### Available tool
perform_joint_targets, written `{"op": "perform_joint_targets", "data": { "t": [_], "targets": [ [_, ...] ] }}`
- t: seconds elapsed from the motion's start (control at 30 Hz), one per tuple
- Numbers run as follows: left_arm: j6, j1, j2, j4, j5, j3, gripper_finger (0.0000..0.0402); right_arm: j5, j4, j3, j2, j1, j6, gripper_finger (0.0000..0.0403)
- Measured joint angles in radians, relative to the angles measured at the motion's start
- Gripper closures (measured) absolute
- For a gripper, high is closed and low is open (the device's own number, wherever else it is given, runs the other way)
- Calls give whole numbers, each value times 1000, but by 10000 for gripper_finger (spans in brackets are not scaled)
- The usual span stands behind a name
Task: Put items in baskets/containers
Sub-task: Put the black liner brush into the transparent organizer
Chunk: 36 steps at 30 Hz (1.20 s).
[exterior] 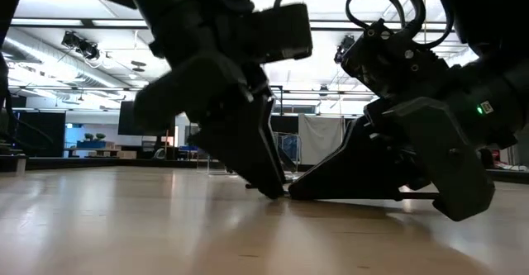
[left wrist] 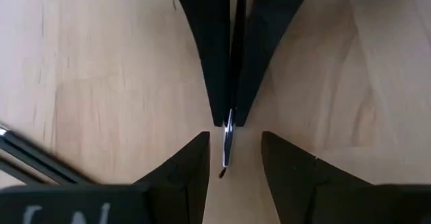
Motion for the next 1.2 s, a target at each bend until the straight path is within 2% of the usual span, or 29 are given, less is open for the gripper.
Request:
{"op": "perform_joint_targets", "data": {
  "t": [0.27, 0.63, 0.9, 1.0, 1.2],
  "targets": [
    [0, 21, 1, 3, 5, 0, 269, 17, 39, -1, 2, -2, -19, 393],
    [11, 30, 0, -6, 55, 0, 343, 40, 73, 0, 2, -1, -19, 393],
    [58, 30, -1, -13, 59, 0, 380, 39, 73, 0, 1, 0, -54, 390],
    [78, 30, -1, -13, 58, 1, 387, 39, 69, 0, 1, 0, -70, 368],
    [93, 30, -6, -53, 55, 3, 384, 45, 68, 3, -5, 6, -99, 295]
  ]
}}
